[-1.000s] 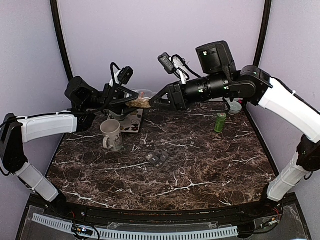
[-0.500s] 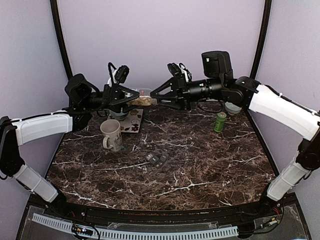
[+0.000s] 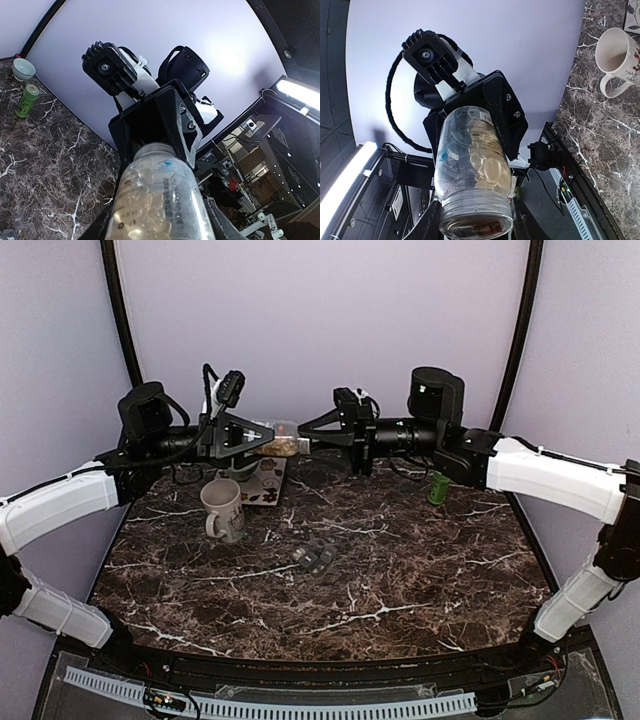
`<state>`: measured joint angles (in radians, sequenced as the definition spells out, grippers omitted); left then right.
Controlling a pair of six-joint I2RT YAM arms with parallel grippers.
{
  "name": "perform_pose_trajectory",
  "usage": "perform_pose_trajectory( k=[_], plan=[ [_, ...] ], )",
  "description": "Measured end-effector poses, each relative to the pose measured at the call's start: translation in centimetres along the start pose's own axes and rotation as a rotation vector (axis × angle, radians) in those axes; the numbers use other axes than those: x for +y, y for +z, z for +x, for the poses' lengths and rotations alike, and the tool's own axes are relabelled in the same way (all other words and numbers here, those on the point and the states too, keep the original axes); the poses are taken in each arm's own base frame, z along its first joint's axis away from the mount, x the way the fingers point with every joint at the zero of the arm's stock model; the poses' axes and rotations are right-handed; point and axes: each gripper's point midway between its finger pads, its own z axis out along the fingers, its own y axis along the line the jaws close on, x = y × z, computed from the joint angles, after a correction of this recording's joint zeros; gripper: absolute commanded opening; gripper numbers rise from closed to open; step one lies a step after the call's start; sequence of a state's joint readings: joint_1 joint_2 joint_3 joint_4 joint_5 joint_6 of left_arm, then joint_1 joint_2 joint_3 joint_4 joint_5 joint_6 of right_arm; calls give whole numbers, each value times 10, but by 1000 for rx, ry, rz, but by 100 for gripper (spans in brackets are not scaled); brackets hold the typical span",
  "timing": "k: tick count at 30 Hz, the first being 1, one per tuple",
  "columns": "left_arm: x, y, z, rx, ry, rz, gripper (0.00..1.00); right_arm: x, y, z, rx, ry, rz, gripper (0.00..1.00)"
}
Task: Sort the pills into containers
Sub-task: Pass from the left arm to the right, then place the pill bottle at the center of the board.
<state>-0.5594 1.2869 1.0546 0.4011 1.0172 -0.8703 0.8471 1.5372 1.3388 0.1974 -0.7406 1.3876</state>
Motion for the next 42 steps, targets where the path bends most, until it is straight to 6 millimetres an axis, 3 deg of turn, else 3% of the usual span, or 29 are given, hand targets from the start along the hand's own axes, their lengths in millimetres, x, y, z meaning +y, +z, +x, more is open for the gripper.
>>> perform_pose_trajectory(
  k=[3,9,15,21,28,38,42],
  plan=[
    [0,0,-2,-5,18,-6,3,1,1,-2,-4,18,-8,0],
    [1,-1,-4,-14,44,-17,45,3,3,-8,-4,25,4,0],
    [1,-1,-9,-36,85,-32,66,8,0,-13,-3,68,45,0],
    [7,-3,-12,-50,188,-60,73,8,-14,-23,-29,220,118,0],
    [13,-6,-17,-70,212,-90,80,8,-25,-18,-29,336,214,0],
    [11,-26,-39,-193,261,-209,81,-31,-40,-6,-24,547,409,0],
    [8,-37,-45,-250,280,-279,81,-38,-48,3,-15,622,480,0]
  ],
)
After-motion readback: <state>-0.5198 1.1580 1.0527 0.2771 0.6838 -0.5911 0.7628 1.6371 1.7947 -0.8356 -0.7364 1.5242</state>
